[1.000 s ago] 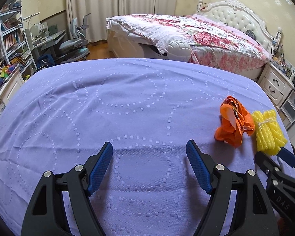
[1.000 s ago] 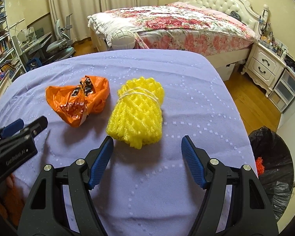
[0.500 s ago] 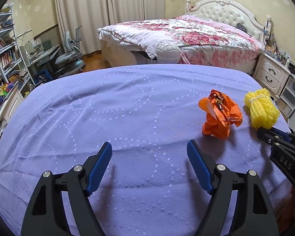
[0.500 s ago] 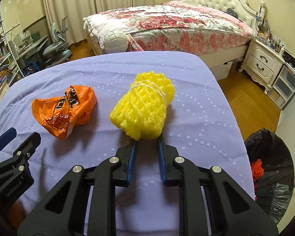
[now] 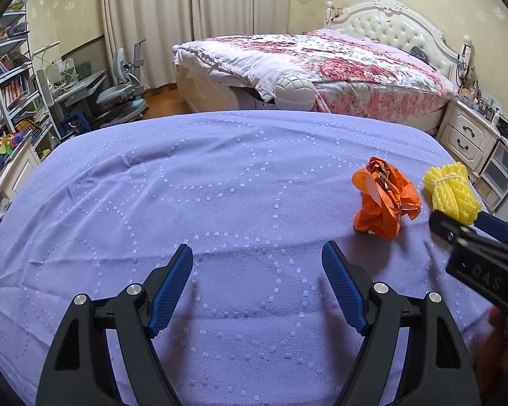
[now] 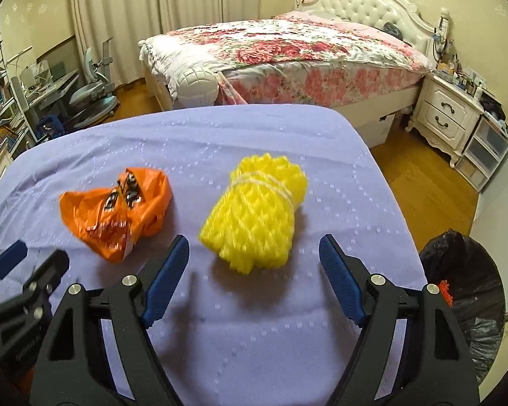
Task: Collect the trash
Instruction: 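Close the right tool on the yellow mesh net bundle and lift it, then close the left tool on the orange plastic bag while right holds the yellow net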
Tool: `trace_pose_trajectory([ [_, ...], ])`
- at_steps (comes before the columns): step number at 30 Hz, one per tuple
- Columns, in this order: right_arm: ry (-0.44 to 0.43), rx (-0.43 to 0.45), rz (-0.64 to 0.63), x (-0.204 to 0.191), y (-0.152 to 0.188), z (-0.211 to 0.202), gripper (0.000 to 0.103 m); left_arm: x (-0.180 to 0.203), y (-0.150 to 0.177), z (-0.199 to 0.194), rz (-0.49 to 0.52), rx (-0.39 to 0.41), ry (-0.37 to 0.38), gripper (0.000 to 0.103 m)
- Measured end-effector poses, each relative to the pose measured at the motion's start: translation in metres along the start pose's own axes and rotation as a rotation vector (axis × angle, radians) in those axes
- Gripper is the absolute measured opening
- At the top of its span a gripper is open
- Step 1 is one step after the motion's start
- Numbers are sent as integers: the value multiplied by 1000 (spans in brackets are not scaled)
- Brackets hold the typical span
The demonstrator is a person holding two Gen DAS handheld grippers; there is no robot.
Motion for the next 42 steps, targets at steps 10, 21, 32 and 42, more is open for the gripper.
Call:
trace_pose_trajectory([
  [10, -4, -48, 8, -1, -2, 13, 46, 3, 0, -2, 18, 9, 5, 76],
  [21, 5, -47, 16, 18, 6, 4, 43, 24, -4, -2, 77, 19, 35, 77],
  [32, 1, -49, 26, 32, 11, -2, 44, 61, -20, 8, 146, 16, 74, 77],
  [42, -21, -52, 47, 35, 9, 1, 44, 67, -32, 29, 135, -29, 43, 79],
])
Point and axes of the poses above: each gripper's, at about its wrist camera, not at the fingertips, and z roughly the way its jaws point, x to its right, y to its underside, the point moved 5 cm from there along z, roughly the way its jaws point, and after that the axes turned 8 degrees about z, right-handed, at the moved point
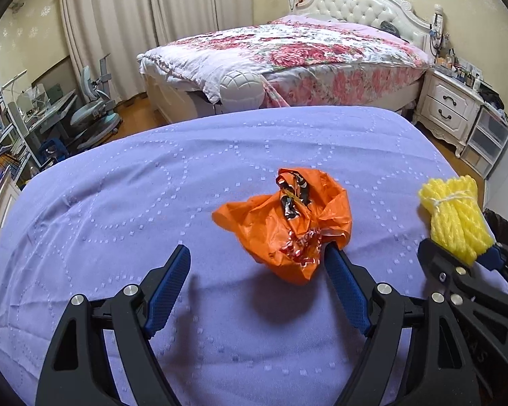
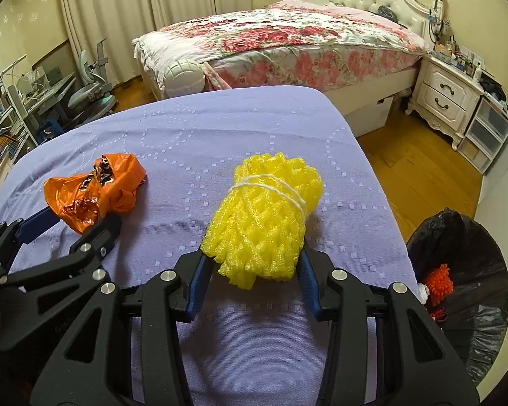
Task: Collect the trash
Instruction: 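Close the left tool on the orange plastic bag while right holds the yellow net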
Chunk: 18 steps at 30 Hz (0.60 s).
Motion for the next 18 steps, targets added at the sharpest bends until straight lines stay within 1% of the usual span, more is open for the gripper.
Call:
trace_pose_trajectory([
  [7, 1, 0, -1, 0, 0, 0, 45, 0, -2, 2, -9, 5, 2, 79],
  [9, 3, 0, -2, 0, 0, 0, 45, 1, -2, 1, -8, 12, 12, 67],
  [11, 4, 1, -4, 0, 0, 0, 45, 1, -1, 2, -10, 11, 39, 48],
  [12, 4, 1, -4, 0, 0, 0, 45, 1, -1, 2, -14, 9, 46, 42],
  [13, 4, 0, -4, 0, 0, 0, 45, -1, 0, 3, -27, 6, 68, 32],
  [14, 4, 0, -4, 0, 0, 0, 45, -2, 0, 4, -39, 2, 88, 29],
  [16, 8, 1, -7, -1, 1, 0, 45, -5, 2, 3, -61, 1, 112, 26],
  [18, 13, 1, -11, -2, 1, 0, 45, -6, 3, 0, -67, 7, 113, 26],
])
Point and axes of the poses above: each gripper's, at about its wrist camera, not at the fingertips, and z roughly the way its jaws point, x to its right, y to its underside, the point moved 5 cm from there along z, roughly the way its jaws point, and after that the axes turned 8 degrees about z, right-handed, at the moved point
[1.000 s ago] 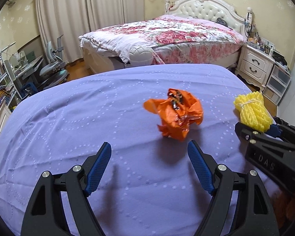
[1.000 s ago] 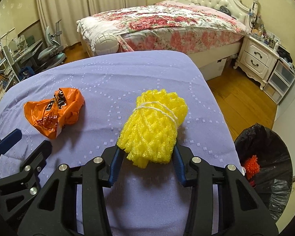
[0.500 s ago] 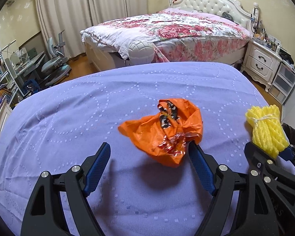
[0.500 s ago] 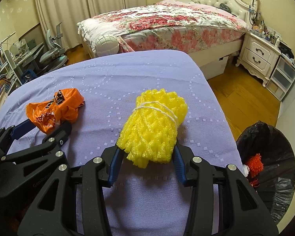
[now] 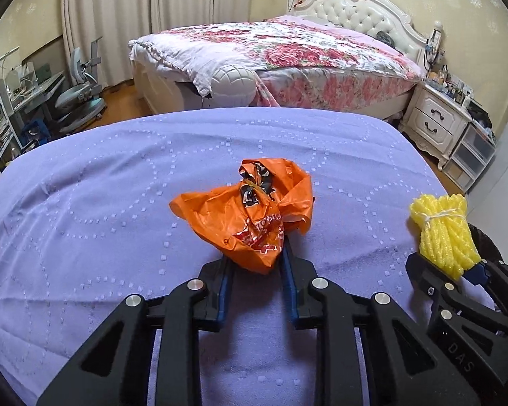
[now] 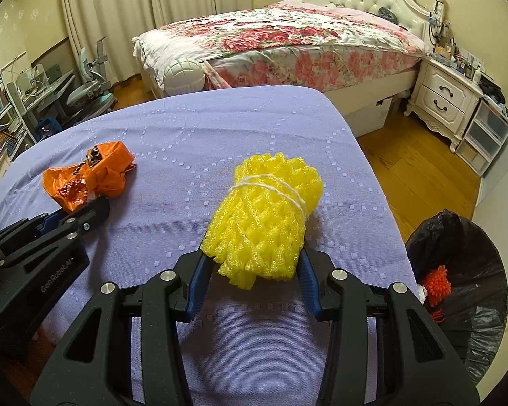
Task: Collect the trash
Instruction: 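Close the left tool on the orange plastic bag while right holds the yellow net, then carry the orange bag in left and yellow net in right over the bin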
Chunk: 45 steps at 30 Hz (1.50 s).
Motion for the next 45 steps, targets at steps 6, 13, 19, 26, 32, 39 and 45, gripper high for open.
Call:
trace_pose_trajectory([
  [6, 7, 2, -5, -1, 0, 0, 45, -2, 12, -13, 4, 15, 9, 26],
  [13, 2, 4, -12, -2, 6, -5, 44, -15, 31, -32, -15, 27, 10, 26],
  [19, -7, 2, -26, -3, 20, -16, 44, -20, 50, -48, -31, 30, 15, 26],
  [26, -4, 2, -55, -6, 39, -29, 44, -22, 60, -56, -48, 32, 16, 36],
  [32, -1, 3, -62, -7, 43, -31, 44, -22, 55, -56, -42, 45, -6, 72],
  [39, -1, 4, -62, -7, 44, -31, 45, -18, 47, -43, -15, 15, -15, 73],
  [45, 0, 4, -63, -7, 44, -31, 45, -16, 49, -38, 7, 6, -2, 48],
])
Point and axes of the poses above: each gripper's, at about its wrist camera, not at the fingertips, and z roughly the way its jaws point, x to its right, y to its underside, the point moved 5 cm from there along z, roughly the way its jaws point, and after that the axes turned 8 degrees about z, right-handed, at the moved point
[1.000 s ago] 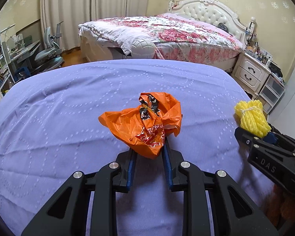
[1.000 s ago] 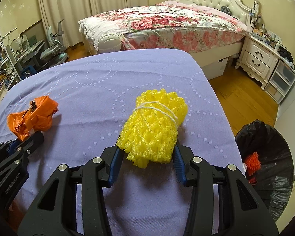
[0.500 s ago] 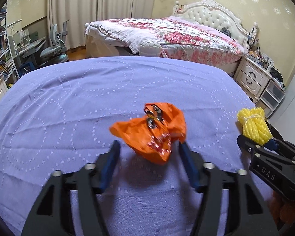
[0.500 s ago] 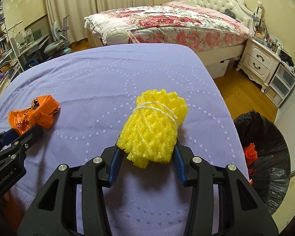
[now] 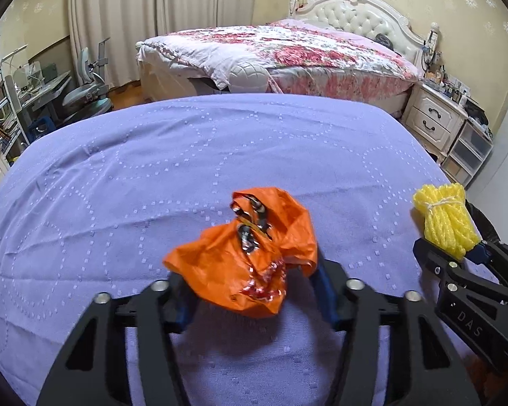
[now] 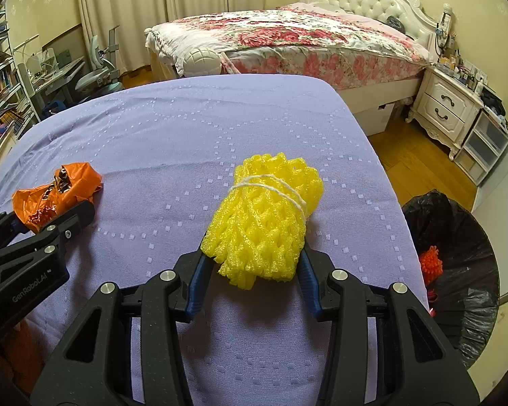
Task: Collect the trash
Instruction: 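Carry the orange bag in left and yellow net in right over the bin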
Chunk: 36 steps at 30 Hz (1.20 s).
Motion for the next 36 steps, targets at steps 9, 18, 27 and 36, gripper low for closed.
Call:
trace_pose_trajectory([
  [9, -15, 4, 10, 1, 2, -5, 44, 3, 3, -9, 4, 26, 11, 37],
  [18, -28, 23, -4, 1, 18, -27, 43, 20, 15, -32, 18, 56, 14, 37],
  [27, -14, 86, 29, 26, 26, -64, 43, 50, 18, -59, 34, 115, 20, 37],
  [36, 26, 176, 80, 66, 28, -101, 43, 92, 11, -82, 84, 190, 50, 37],
])
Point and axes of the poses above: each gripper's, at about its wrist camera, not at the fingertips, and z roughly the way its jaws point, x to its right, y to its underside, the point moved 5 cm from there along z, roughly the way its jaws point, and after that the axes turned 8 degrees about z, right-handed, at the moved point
